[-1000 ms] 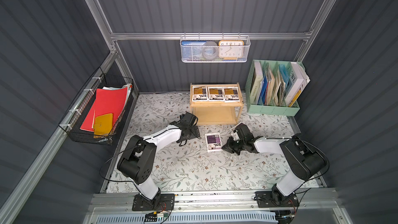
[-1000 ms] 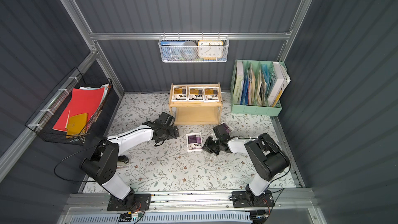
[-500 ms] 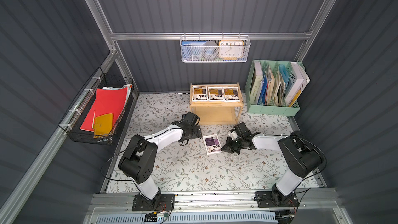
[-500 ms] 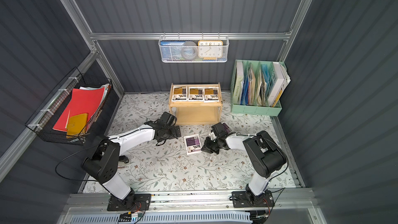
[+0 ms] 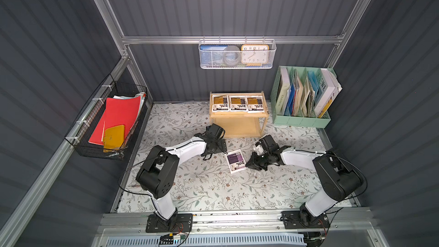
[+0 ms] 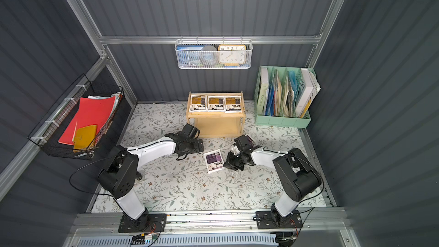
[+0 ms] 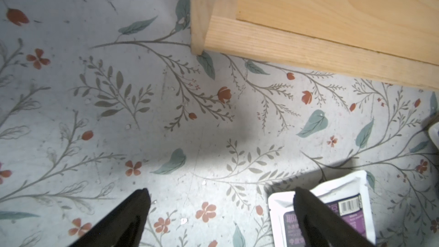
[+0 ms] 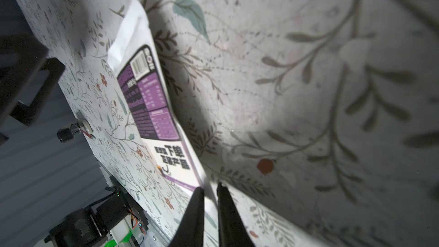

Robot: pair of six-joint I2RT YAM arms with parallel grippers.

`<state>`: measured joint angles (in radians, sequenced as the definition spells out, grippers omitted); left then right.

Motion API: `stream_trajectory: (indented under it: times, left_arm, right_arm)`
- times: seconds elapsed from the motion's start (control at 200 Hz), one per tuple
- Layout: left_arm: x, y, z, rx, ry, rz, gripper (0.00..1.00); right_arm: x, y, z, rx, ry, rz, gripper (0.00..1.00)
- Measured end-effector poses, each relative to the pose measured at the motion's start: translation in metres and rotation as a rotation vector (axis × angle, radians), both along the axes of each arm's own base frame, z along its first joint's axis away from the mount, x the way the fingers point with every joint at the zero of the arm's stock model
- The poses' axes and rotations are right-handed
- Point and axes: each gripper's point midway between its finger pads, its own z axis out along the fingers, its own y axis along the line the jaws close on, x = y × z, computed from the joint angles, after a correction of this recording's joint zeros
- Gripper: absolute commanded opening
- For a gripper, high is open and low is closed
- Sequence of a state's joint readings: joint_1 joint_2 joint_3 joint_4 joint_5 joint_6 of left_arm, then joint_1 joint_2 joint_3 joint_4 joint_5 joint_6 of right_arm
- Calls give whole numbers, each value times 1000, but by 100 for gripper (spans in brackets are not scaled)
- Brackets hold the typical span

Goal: Place the bagged coffee beans on the shelf by color
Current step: Adjust the bagged coffee beans at the center of the board, then pick up the bagged coffee beans at the center of the board.

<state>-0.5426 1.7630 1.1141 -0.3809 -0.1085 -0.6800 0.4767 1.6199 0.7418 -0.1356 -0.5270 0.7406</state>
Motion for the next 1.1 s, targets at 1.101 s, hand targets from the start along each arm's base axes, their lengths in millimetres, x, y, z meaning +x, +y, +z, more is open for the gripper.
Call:
stream_trajectory:
  times: [1.101]
  left_arm:
    - [7, -21, -16, 111, -42, -29, 100]
  right_arm:
    - [-33, -28, 11, 143, 1, -350, 67]
